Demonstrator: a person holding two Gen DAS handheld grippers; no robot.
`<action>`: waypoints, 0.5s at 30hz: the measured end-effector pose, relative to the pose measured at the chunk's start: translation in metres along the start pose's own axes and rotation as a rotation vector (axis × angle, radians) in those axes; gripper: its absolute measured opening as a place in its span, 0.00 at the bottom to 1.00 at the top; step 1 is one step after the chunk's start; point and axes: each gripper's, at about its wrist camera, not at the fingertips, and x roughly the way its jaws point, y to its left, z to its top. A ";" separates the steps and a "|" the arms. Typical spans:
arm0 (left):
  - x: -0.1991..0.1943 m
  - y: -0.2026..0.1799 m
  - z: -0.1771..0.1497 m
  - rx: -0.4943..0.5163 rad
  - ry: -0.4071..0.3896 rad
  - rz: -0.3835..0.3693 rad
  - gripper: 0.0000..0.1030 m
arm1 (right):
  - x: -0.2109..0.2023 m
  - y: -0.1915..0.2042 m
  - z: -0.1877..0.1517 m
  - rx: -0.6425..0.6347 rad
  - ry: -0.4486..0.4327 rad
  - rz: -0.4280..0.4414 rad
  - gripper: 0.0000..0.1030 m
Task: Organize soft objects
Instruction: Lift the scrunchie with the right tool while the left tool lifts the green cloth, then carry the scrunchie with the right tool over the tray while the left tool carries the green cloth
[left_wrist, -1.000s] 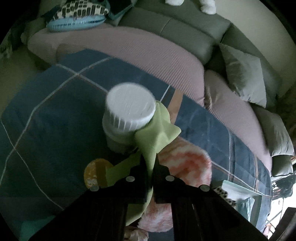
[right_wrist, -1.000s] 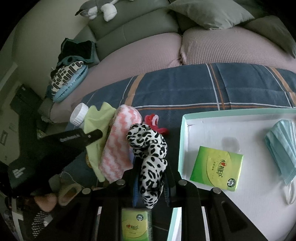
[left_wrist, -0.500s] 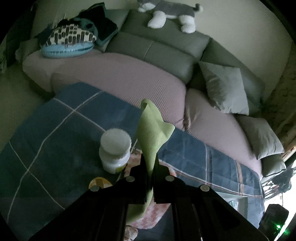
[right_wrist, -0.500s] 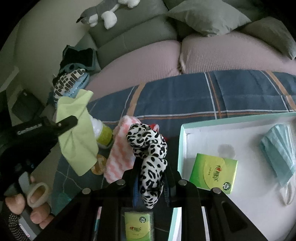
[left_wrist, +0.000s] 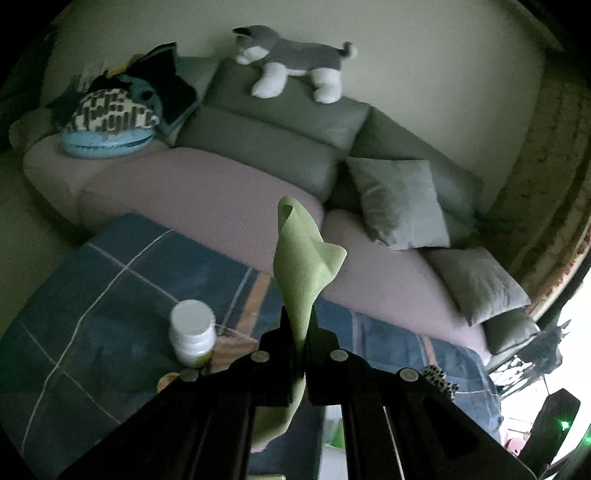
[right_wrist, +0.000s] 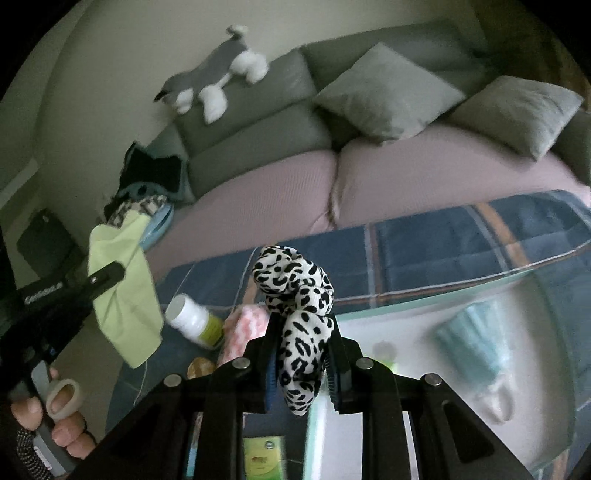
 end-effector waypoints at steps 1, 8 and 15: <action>-0.001 -0.005 0.000 0.011 -0.002 -0.006 0.04 | -0.007 -0.006 0.003 0.009 -0.017 -0.020 0.22; -0.010 -0.042 -0.007 0.089 -0.006 -0.072 0.04 | -0.046 -0.059 0.017 0.097 -0.119 -0.167 0.22; -0.004 -0.077 -0.021 0.168 0.044 -0.134 0.04 | -0.087 -0.119 0.020 0.223 -0.191 -0.288 0.22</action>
